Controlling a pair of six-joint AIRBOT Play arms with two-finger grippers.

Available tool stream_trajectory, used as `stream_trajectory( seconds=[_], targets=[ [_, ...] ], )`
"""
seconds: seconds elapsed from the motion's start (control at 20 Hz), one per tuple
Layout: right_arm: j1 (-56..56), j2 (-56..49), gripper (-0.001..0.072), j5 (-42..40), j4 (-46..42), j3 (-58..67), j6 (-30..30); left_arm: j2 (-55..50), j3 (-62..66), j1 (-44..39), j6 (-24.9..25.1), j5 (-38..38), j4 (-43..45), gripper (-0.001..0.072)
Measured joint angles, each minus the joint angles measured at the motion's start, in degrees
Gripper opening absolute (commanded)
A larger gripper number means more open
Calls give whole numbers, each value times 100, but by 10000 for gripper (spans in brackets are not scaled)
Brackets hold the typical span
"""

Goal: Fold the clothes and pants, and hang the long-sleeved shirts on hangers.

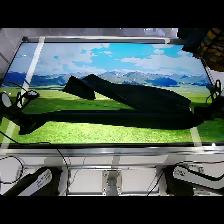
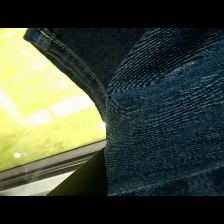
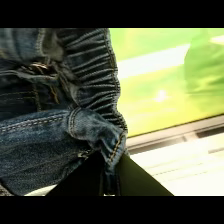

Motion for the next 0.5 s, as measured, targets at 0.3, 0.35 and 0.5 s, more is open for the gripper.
stream_trajectory(
  seconds=[0.3, 0.35, 0.5],
  targets=[
    [-837, 745, 249, -422, -149, -1014, -361, -9, -219, 11, 166, -234, -55, 16],
    [-1005, 846, 292, -428, -221, -1067, -426, -20, -269, 11, 195, -251, 11, 26],
    [-1405, 1010, 296, -243, -289, -1154, -507, -81, -378, 17, 251, -299, 243, 25]
  ],
)
